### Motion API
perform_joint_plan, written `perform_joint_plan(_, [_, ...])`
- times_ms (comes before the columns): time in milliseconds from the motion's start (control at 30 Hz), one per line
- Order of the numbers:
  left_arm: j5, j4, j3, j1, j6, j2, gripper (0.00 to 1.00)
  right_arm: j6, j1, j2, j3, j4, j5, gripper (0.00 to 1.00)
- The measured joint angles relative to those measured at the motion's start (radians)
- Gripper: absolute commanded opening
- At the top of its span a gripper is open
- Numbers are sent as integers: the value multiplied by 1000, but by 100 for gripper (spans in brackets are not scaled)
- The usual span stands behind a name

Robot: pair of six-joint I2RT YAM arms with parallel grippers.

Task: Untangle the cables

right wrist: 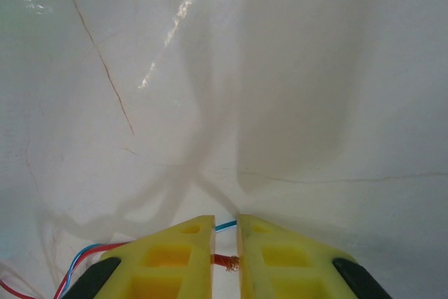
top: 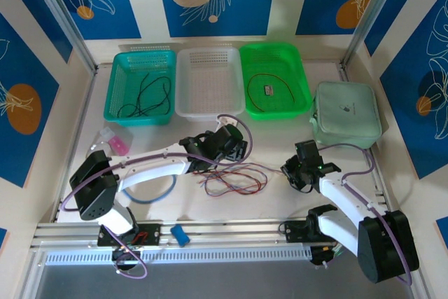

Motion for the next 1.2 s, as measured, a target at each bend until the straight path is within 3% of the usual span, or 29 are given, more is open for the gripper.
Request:
perform_joint_plan(233, [-1, 1, 2, -2, 0, -1, 87, -9, -2, -3, 0, 14, -1, 0])
perform_joint_plan(700, [27, 3, 3, 7, -2, -73, 88, -88, -2, -233, 34, 44, -7, 0])
perform_joint_plan(900, [123, 8, 8, 72, -35, -152, 86, -182, -2, -241, 144, 178, -57, 0])
perform_joint_plan(1200, [322, 32, 24, 204, -111, -254, 85, -301, 3, -59, 300, 431, -256, 0])
